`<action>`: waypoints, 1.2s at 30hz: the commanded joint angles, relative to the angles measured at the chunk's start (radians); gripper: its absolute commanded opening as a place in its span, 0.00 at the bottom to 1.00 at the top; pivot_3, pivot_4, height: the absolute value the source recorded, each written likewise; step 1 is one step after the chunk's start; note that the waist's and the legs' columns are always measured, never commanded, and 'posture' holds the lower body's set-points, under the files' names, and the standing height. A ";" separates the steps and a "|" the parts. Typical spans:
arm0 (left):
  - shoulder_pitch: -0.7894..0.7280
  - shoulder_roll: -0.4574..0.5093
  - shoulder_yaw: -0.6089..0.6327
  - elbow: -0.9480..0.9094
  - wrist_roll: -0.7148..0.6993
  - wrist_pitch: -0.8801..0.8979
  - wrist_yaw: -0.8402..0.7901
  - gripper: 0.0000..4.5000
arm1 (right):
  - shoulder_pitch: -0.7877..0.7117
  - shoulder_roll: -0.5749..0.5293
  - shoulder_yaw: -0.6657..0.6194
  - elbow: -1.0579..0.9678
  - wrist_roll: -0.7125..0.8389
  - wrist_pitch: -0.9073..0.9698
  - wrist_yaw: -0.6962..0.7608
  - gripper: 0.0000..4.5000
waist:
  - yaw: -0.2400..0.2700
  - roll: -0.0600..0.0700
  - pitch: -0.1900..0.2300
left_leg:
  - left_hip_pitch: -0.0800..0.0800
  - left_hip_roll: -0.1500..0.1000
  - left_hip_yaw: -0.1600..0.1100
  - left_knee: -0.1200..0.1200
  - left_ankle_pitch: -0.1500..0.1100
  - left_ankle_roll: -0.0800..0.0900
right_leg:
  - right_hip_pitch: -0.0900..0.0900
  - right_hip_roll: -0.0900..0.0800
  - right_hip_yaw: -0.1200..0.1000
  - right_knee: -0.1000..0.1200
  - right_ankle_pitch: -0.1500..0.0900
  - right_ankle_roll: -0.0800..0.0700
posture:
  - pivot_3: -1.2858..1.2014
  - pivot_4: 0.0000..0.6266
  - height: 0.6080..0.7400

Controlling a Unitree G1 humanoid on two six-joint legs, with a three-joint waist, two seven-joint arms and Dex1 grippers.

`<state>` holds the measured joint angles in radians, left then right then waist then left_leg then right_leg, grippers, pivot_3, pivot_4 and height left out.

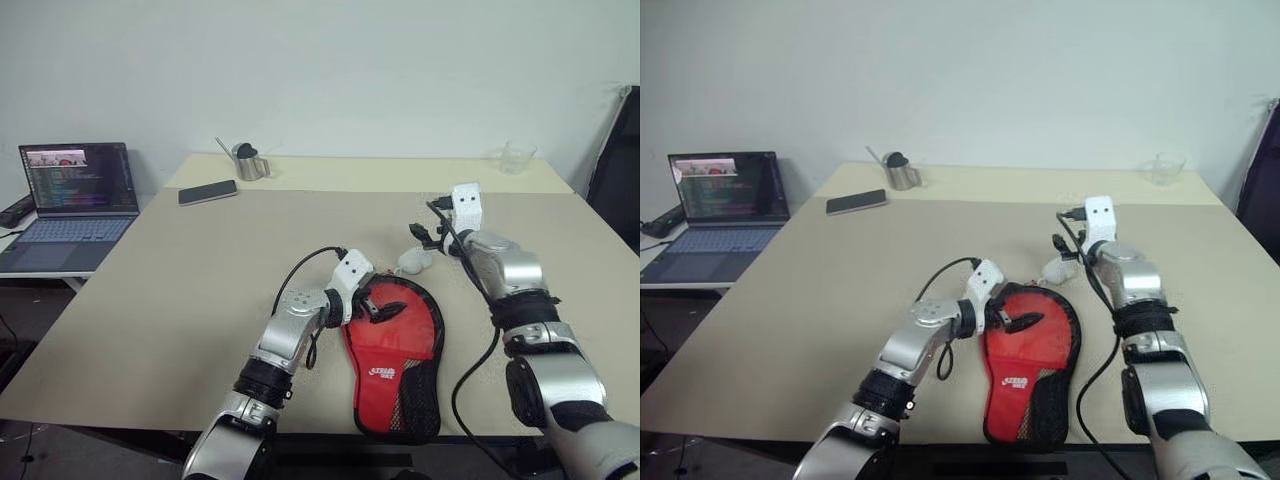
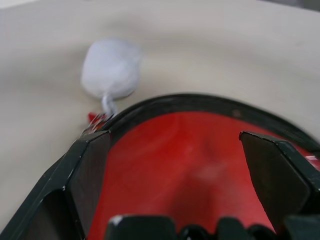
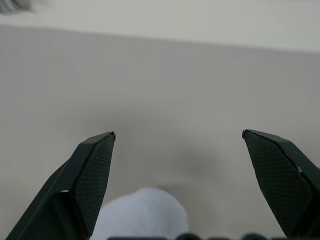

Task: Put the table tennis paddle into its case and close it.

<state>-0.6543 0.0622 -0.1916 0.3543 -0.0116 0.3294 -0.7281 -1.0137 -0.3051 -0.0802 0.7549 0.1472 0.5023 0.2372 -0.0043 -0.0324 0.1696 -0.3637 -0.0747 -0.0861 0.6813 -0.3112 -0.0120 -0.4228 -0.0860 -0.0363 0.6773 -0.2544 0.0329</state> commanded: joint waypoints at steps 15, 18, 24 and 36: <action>0.019 -0.084 -0.019 0.083 -0.058 0.148 0.068 1.00 | -0.119 0.083 0.027 0.276 -0.101 -0.072 -0.081 1.00 | -0.018 0.009 -0.007 | 0.001 0.000 0.001 0.000 0.000 0.001 | 0.001 0.000 0.001 0.001 0.000 0.000 | 0.52 0.24 1.00; 0.017 -0.083 -0.024 0.088 -0.053 0.152 0.075 1.00 | -0.109 0.081 0.028 0.271 -0.101 -0.044 -0.072 1.00 | -0.018 0.012 -0.009 | 0.002 0.000 0.001 0.000 0.000 0.001 | 0.002 0.000 0.001 0.001 0.000 0.000 | 0.52 0.24 1.00; 0.012 -0.081 -0.029 0.090 -0.050 0.143 0.077 1.00 | -0.092 0.082 -0.001 0.246 -0.068 0.025 -0.048 1.00 | -0.019 0.015 -0.012 | 0.002 0.000 0.001 0.000 0.000 0.001 | 0.002 0.000 0.001 0.001 0.000 0.000 | 0.52 0.24 1.00; -0.001 -0.084 -0.029 0.113 -0.052 0.124 0.070 1.00 | -0.037 0.089 -0.033 0.164 -0.035 0.081 -0.061 0.42 | -0.018 0.016 -0.013 | 0.003 0.000 0.000 0.000 0.001 0.001 | 0.003 0.000 0.001 0.001 0.000 0.000 | 0.52 0.24 1.00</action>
<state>-0.6644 -0.0187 -0.1932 0.4247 -0.0670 0.4378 -0.6540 -1.0653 -0.2131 -0.0998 0.9420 0.1030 0.5676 0.1758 -0.0224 -0.0169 0.1568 -0.3611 -0.0750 -0.0857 0.6812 -0.3106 -0.0107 -0.4198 -0.0863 -0.0357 0.6787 -0.2544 0.0329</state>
